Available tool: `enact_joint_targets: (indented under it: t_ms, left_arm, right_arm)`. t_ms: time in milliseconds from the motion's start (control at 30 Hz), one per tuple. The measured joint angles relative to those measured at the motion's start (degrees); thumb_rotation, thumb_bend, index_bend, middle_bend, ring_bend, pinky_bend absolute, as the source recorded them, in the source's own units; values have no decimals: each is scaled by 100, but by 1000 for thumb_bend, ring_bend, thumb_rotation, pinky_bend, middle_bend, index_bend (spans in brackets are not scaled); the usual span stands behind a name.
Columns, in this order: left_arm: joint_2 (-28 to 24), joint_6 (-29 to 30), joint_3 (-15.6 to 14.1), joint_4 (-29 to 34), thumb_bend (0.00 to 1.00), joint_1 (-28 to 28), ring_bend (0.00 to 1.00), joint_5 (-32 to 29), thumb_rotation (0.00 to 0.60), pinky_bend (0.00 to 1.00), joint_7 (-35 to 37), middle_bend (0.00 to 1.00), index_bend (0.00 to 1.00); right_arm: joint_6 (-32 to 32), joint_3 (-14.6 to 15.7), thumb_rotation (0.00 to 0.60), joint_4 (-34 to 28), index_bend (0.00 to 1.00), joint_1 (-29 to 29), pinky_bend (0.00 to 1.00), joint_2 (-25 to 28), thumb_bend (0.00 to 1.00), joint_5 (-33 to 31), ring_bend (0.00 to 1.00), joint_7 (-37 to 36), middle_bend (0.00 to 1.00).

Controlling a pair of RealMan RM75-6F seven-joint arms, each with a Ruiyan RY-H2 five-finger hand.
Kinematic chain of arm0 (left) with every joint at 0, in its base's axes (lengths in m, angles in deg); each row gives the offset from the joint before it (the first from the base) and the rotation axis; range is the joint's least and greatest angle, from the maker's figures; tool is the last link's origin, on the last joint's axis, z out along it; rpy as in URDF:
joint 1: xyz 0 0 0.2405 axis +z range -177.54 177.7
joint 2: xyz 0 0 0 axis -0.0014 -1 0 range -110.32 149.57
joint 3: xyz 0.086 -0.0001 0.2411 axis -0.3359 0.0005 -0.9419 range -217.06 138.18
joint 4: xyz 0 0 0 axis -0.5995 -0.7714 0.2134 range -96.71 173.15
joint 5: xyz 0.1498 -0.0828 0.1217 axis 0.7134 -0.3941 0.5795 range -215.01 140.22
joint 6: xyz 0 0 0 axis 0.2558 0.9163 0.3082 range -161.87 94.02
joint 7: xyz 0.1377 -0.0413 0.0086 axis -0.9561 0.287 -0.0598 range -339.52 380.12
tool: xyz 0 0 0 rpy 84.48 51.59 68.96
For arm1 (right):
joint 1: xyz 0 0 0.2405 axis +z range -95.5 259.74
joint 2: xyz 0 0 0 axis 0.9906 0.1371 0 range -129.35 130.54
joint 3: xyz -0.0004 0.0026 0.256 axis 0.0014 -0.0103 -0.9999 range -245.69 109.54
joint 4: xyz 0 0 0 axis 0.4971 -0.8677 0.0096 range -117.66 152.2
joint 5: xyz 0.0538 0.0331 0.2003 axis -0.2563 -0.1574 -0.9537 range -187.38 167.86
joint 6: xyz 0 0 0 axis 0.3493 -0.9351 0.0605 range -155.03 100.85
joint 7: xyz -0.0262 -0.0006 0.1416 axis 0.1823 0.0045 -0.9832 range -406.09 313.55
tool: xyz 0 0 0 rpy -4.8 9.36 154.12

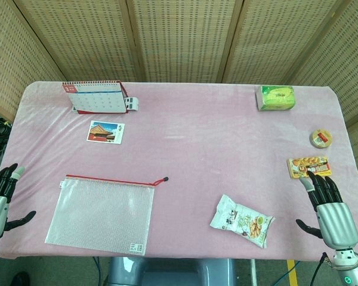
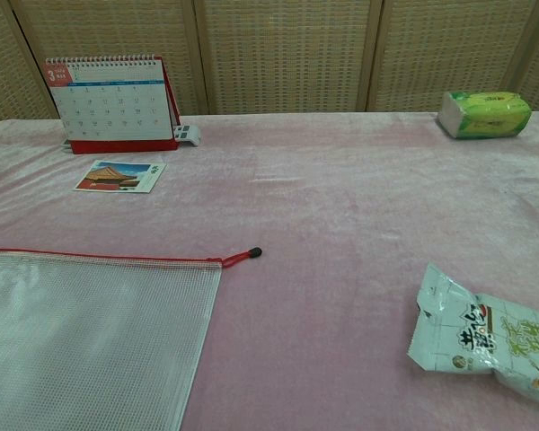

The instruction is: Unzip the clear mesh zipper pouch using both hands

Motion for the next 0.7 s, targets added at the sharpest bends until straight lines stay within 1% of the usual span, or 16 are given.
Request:
enact_joint_targets:
  t_ms: [133, 300, 333, 400, 433, 467, 500, 533, 567, 633, 667, 700]
  left_arm:
    - [6, -22, -1, -17, 0, -5, 0, -8, 600, 0, 8, 0, 0]
    - [80, -208, 13, -54, 0, -107, 0, -41, 600, 0, -78, 0, 0]
    - [114, -271, 37, -64, 0, -159, 8, -55, 600, 8, -106, 35, 0]
    - [160, -364, 91, -62, 0, -241, 189, -98, 600, 154, -135, 303, 0]
    - [192, -429, 141, -54, 0, -313, 352, -121, 600, 312, -146, 514, 0]
    - [216, -492, 179, -47, 0, -378, 513, -135, 600, 484, -149, 679, 8]
    - [239, -568, 220, -37, 0, -449, 585, -149, 600, 580, -150, 744, 25]
    - [275, -687, 284, -25, 0, -565, 666, -169, 600, 692, -157, 815, 65]
    - [308, -785, 345, -18, 0, -669, 721, -190, 600, 767, -179, 862, 108]
    - [417, -1091, 522, 13, 0, -969, 807, -293, 600, 880, -348, 937, 185]
    - [467, -1267, 604, 38, 0, -1113, 835, -390, 600, 921, -474, 963, 209]
    - [517, -1462, 688, 70, 0, -1264, 848, -523, 600, 941, -626, 975, 220]
  right_arm:
    - [-20, -6, 600, 13, 0, 6, 0, -16, 0, -18, 0, 17, 0]
    - [-29, -25, 600, 13, 0, 17, 0, -24, 0, -46, 0, 44, 0]
    - [-30, -29, 600, 16, 0, 17, 0, -26, 0, -56, 0, 57, 0]
    - [-32, -36, 600, 21, 0, 16, 0, -30, 0, -70, 0, 92, 0]
    - [-30, -45, 600, 24, 0, 16, 0, -36, 0, -80, 0, 136, 0]
    - [-29, -53, 600, 25, 0, 16, 0, -44, 0, -87, 0, 176, 0]
    - [-28, -62, 600, 23, 0, 18, 0, -56, 0, -96, 0, 213, 0]
    - [-28, -74, 600, 18, 0, 21, 0, -70, 0, -109, 0, 248, 0]
    - [-32, -82, 600, 17, 0, 23, 0, -79, 0, -123, 0, 271, 0]
    - [-74, -108, 600, 26, 0, 39, 0, -113, 0, -192, 0, 346, 0]
    - [-101, -122, 600, 32, 0, 48, 0, -131, 0, -233, 0, 380, 0]
    - [-131, -137, 600, 41, 0, 59, 0, -149, 0, -277, 0, 419, 0]
